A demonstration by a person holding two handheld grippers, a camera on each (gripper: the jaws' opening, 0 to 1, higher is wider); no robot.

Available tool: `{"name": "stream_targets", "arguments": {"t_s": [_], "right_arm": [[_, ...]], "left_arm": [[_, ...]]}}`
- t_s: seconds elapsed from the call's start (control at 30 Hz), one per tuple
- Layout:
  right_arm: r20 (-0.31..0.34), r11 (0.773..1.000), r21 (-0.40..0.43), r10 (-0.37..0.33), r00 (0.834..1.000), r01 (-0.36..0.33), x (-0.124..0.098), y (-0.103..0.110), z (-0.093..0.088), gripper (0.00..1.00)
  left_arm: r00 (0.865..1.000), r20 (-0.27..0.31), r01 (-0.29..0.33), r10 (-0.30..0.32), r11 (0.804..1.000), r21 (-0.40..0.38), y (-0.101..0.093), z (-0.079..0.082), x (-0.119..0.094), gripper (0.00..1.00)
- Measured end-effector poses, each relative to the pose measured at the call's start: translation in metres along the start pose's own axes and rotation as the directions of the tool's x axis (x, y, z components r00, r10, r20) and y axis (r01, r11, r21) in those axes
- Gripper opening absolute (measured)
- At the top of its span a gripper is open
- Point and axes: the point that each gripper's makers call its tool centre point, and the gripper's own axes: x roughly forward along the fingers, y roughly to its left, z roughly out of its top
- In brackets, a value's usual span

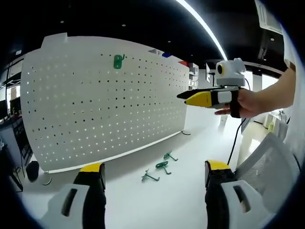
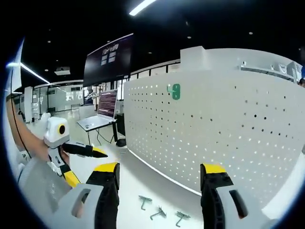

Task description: Insert the hook assembly into the mounting plate slot until the hook locks in place.

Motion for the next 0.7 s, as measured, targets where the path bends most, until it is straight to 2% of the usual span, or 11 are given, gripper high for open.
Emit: {"name": "stream_targets", "arguments": {"t_s": [0.13,0.33,0.47,0.7], "right_arm": [[-0.03,1.0,0.0,0.0,1.0,0.0,-0.012,0.003,-0.015,0.68],[-0.039,1.0,0.016,-0.026,0.999,0.027,-0.028,0.0,-0.027,0.69],[-0.065,1.0,-0.003,-0.029,0.997,0.029,-0.039,0.001,-0.04,0.69],[-0.095,0.999,-0.005,-0.051,0.994,0.05,-0.06,-0.01,-0.055,0.69]], "left_arm": [[1.0,0.0,0.0,0.0,1.0,0.003,-0.002,0.001,-0.001,0.89],[1.0,0.001,0.001,-0.001,1.0,0.001,-0.003,0.001,-0.003,0.89],[1.0,0.006,-0.001,0.001,1.0,0.0,-0.002,0.003,-0.005,0.89],[1.0,0.008,-0.006,0.006,1.0,0.002,0.0,0.003,-0.006,0.9]]}}
